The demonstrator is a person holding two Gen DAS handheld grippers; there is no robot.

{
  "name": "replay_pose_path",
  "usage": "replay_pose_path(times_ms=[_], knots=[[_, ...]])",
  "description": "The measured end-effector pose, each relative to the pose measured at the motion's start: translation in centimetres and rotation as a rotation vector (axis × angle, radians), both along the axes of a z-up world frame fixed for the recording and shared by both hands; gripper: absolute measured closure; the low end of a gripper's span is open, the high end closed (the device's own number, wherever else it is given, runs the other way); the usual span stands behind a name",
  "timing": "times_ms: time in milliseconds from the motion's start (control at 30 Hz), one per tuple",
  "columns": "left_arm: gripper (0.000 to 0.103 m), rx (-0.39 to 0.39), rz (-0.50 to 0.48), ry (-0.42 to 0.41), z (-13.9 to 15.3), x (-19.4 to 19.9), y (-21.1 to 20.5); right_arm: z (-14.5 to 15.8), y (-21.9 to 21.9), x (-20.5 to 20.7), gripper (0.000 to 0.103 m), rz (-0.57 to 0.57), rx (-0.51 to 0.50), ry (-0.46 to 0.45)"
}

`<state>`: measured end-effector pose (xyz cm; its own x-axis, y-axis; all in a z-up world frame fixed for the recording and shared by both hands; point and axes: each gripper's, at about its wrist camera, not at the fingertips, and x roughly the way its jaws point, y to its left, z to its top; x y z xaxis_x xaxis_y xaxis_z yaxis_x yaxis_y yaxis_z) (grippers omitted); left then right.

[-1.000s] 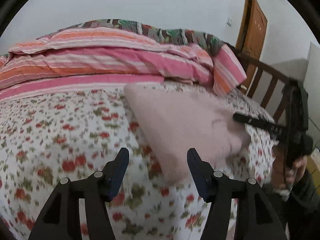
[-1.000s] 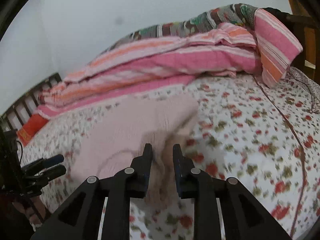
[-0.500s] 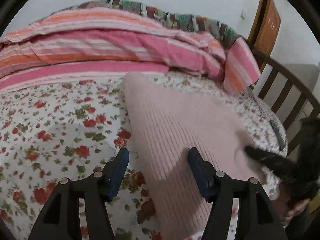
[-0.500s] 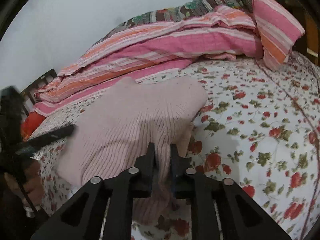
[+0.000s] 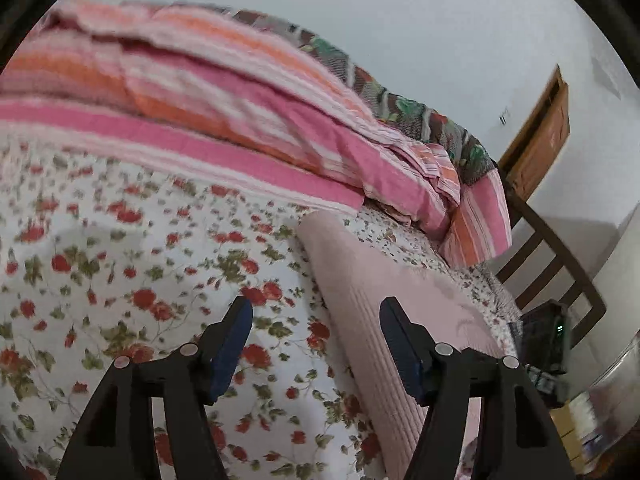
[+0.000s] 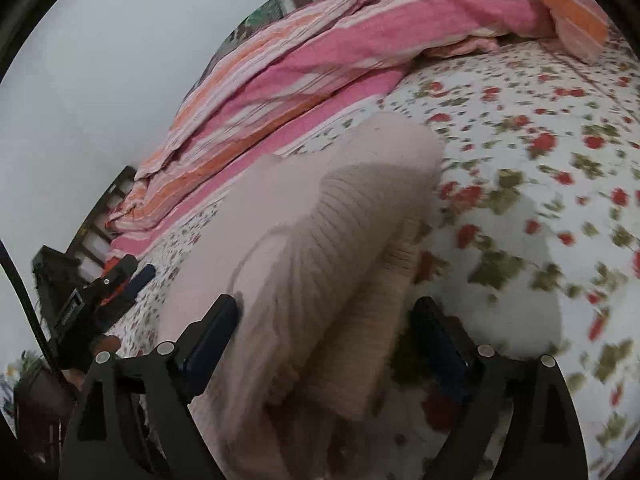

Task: Fold small clothes
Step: 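Grasp the pink garment's end with the right gripper and fold it over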

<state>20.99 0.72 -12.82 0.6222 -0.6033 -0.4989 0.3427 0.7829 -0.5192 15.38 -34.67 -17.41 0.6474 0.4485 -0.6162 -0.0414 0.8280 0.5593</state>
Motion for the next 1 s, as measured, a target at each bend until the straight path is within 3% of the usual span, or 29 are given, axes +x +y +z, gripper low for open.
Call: replay_pose_path(times_ms=[133, 200, 267, 333, 533, 733, 867, 1000], knots=[[0.039, 0.008, 0.018, -0.015, 0.1, -0.1, 0.9, -0.4, 0.9, 1.1, 0.023, 0.036, -0.005, 0.030], [0.039, 0.012, 0.022, -0.034, 0.4, -0.5, 1.3, -0.2, 1.1, 1.0, 0.037, 0.039, -0.008, 0.033], [0.039, 0.032, 0.031, -0.049, 0.6, -0.8, 1.6, 0.1, 0.9, 0.5, 0.057, 0.045, 0.029, 0.027], [0.039, 0.048, 0.036, -0.056, 0.7, -1.1, 1.7, 1.0, 1.0, -0.1, 0.061, 0.033, 0.041, 0.001], [0.039, 0.089, 0.047, -0.086, 1.1, -2.2, 2.7, 7.0, 3.6, -1.5, 0.064, -0.017, -0.012, -0.096], [0.039, 0.091, 0.111, -0.077, 1.6, -2.6, 5.2, 13.4, 8.4, -0.2, 0.065, -0.090, -0.208, -0.099], [0.039, 0.088, 0.156, -0.055, 1.6, -2.4, 7.0, 15.1, 10.8, 1.7, 0.065, -0.124, -0.265, -0.076], [0.039, 0.090, 0.200, -0.063, 2.0, -2.4, 8.9, 15.6, 13.3, 4.3, 0.065, -0.112, -0.217, -0.074]])
